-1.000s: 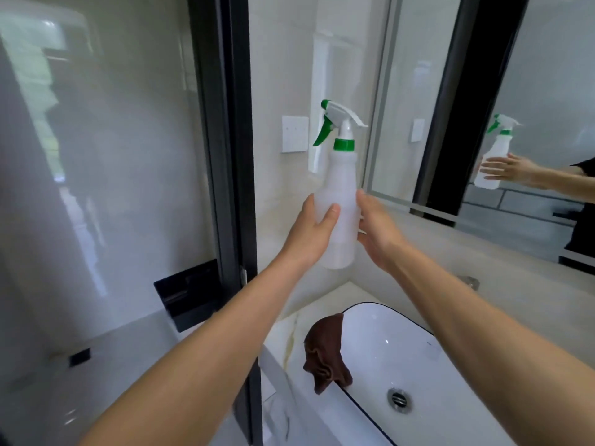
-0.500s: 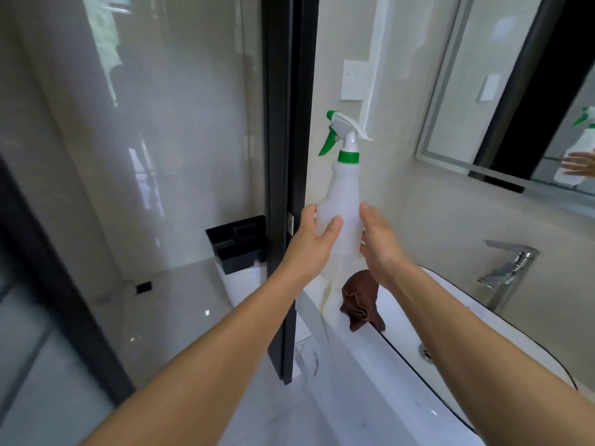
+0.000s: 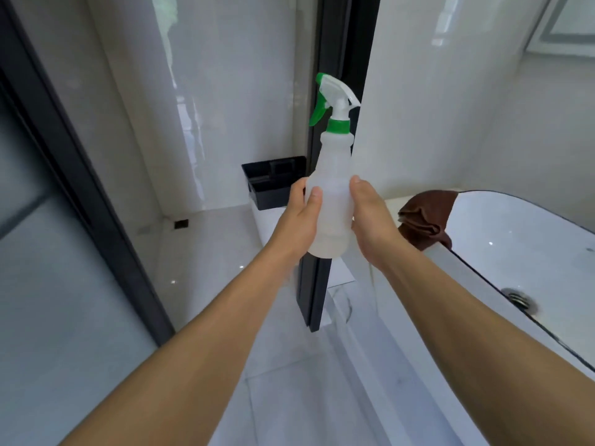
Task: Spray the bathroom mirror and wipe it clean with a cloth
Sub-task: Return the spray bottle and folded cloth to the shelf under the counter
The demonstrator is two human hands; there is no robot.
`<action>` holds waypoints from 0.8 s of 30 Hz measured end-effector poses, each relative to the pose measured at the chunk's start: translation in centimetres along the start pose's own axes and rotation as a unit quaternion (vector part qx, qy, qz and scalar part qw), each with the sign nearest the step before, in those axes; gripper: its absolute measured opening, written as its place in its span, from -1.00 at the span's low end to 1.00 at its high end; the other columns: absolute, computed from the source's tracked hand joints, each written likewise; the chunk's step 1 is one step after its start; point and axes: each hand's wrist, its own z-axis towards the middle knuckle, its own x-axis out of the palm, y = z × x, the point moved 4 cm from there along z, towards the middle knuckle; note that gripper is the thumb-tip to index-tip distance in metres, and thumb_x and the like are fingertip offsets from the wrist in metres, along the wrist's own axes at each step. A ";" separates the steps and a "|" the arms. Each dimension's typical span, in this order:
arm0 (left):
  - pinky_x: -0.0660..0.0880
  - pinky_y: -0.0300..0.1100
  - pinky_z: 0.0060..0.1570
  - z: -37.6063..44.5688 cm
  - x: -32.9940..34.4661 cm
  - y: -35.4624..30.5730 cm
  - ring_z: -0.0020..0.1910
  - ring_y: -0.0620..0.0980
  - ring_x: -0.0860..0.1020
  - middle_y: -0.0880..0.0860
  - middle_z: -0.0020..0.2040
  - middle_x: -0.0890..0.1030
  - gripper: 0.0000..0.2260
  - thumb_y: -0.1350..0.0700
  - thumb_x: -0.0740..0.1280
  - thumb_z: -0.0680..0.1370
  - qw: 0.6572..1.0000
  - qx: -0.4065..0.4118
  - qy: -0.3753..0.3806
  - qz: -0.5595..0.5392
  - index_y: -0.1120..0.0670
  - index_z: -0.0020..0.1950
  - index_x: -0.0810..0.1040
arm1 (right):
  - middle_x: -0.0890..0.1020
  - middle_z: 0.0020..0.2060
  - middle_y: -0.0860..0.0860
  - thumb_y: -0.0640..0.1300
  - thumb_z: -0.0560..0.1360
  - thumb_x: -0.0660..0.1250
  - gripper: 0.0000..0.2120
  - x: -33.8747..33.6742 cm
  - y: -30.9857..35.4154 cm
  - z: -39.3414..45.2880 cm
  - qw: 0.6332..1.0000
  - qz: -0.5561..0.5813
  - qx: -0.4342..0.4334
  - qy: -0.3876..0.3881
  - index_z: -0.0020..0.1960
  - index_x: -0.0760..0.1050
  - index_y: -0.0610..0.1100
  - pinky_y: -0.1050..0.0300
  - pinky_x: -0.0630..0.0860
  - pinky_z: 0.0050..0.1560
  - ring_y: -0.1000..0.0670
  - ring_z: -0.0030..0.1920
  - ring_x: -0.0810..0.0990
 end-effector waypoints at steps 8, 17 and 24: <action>0.49 0.01 0.31 -1.2 1.2 16.2 0.25 -0.13 0.54 -0.15 0.31 0.53 -0.64 -0.17 0.06 0.67 1.000 -0.008 0.020 0.005 -0.17 0.46 0.30 | 0.66 0.12 0.02 0.13 0.62 0.03 -0.64 0.2 -15.5 -1.4 1.000 -0.008 0.014 0.001 0.21 0.52 0.03 -0.08 0.55 0.23 0.01 0.12 0.64; 0.46 0.05 0.33 -3.6 2.4 28.5 0.27 -0.07 0.52 -0.08 0.32 0.51 -0.61 -0.15 0.04 0.69 1.000 0.005 0.018 0.002 -0.10 0.49 0.29 | 0.63 0.04 0.15 0.03 0.71 -0.01 -0.71 0.3 -27.4 -4.9 0.999 0.006 0.019 0.038 0.21 0.47 0.07 0.17 0.54 0.00 0.22 -0.02 0.61; 0.45 -0.23 0.07 -5.9 4.7 34.1 0.17 -0.20 0.51 -0.15 0.24 0.50 -0.65 -0.11 0.03 0.70 0.999 0.014 0.036 -0.001 -0.10 0.48 0.28 | 0.61 0.17 0.15 0.06 0.70 0.03 -0.67 -1.0 -34.1 -6.7 1.000 0.008 0.005 0.020 0.42 0.36 0.11 0.20 0.50 0.02 0.22 0.07 0.61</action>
